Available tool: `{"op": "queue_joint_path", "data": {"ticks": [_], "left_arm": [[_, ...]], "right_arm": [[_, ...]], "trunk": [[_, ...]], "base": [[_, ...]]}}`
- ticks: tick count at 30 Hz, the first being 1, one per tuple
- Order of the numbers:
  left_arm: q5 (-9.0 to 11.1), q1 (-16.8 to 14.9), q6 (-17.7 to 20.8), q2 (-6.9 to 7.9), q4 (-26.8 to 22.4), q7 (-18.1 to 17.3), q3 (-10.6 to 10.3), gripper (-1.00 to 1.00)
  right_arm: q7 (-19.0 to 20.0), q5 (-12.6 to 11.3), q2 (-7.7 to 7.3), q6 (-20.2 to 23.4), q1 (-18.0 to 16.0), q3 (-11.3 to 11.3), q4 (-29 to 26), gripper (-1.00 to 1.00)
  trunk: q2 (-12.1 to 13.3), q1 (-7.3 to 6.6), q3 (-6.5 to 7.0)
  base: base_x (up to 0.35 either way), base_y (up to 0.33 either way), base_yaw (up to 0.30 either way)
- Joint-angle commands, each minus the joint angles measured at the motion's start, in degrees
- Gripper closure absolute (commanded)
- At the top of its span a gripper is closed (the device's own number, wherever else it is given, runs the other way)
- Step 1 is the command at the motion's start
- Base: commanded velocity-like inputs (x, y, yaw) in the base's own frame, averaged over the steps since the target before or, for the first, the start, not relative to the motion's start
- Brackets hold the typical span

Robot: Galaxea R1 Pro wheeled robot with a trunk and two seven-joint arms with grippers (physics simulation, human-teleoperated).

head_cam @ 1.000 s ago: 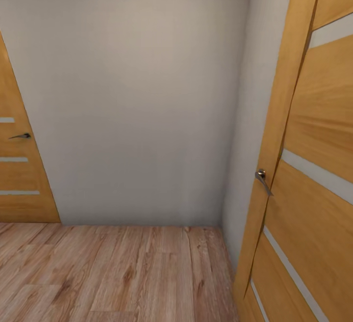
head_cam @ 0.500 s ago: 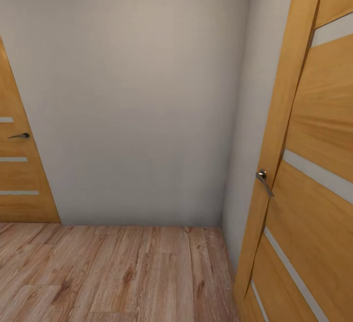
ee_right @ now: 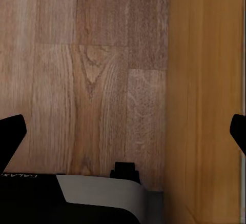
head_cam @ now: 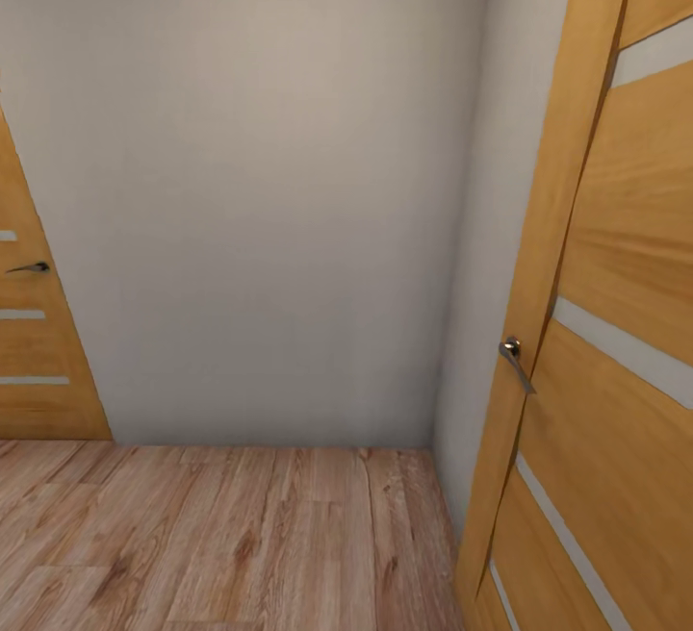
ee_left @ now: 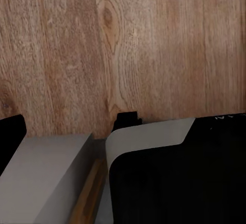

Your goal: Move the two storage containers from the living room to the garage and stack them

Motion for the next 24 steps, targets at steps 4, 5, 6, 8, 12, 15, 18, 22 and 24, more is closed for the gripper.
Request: {"op": "queue_joint_path", "data": {"ticks": [4,5,6,8,12,15,18,22,24], "left_arm": [[0.6,-0.1,0.1,-0.04,0.1,0.1,-0.5,-1.0],[0.6,-0.1,0.1,-0.04,0.1,0.1,-0.5,-1.0],[0.6,-0.1,0.1,-0.04,0.1,0.1,-0.4,-1.0],[0.6,-0.1,0.0,-0.04,0.1,0.1,-0.4,-1.0],[0.6,-0.1,0.0,-0.04,0.1,0.1,-0.5,-1.0],[0.6,-0.1,0.0,-0.01,0.1,0.1,-0.5,-1.0],[0.6,-0.1,0.0,0.03,0.1,0.1,-0.5,-1.0],[0.6,-0.1,0.0,0.05,0.1,0.1,-0.5,-1.0],[0.6,-0.1,0.0,0.05,0.1,0.1,-0.5,-1.0]], "right_arm": [[0.1,0.1,-0.04,-0.3,-0.1,-0.4,0.2,-1.0],[0.1,0.1,-0.03,-0.3,-0.1,-0.4,0.2,-1.0],[0.1,0.1,-0.03,-0.3,-0.1,-0.3,0.2,-1.0],[0.1,0.1,-0.03,-0.3,-0.1,-0.3,0.2,-1.0],[0.1,0.1,-0.03,-0.3,-0.1,-0.3,0.2,-1.0],[0.1,0.1,0.0,-0.3,-0.1,-0.3,0.2,-1.0],[0.1,0.2,0.04,-0.3,-0.1,-0.3,0.2,-1.0],[0.1,0.2,0.05,-0.3,-0.1,-0.3,0.2,-1.0],[0.1,0.2,0.06,-0.3,-0.1,-0.3,0.3,-1.0]], "trunk": [[0.0,0.02,-0.07],[0.0,0.02,-0.07],[0.0,0.02,-0.07],[0.0,0.02,-0.07],[0.0,0.02,-0.07],[0.0,0.02,-0.07],[0.0,0.02,-0.07],[0.0,0.02,-0.07],[0.0,0.02,-0.07]], "base": [[0.226,-0.182,0.0],[0.187,-0.099,0.0],[0.123,-0.063,0.0],[0.06,-0.031,0.0],[0.015,-0.008,0.0],[0.004,-0.002,0.0],[0.0,0.0,0.0],[0.0,0.0,0.0],[0.0,0.0,0.0]]}}
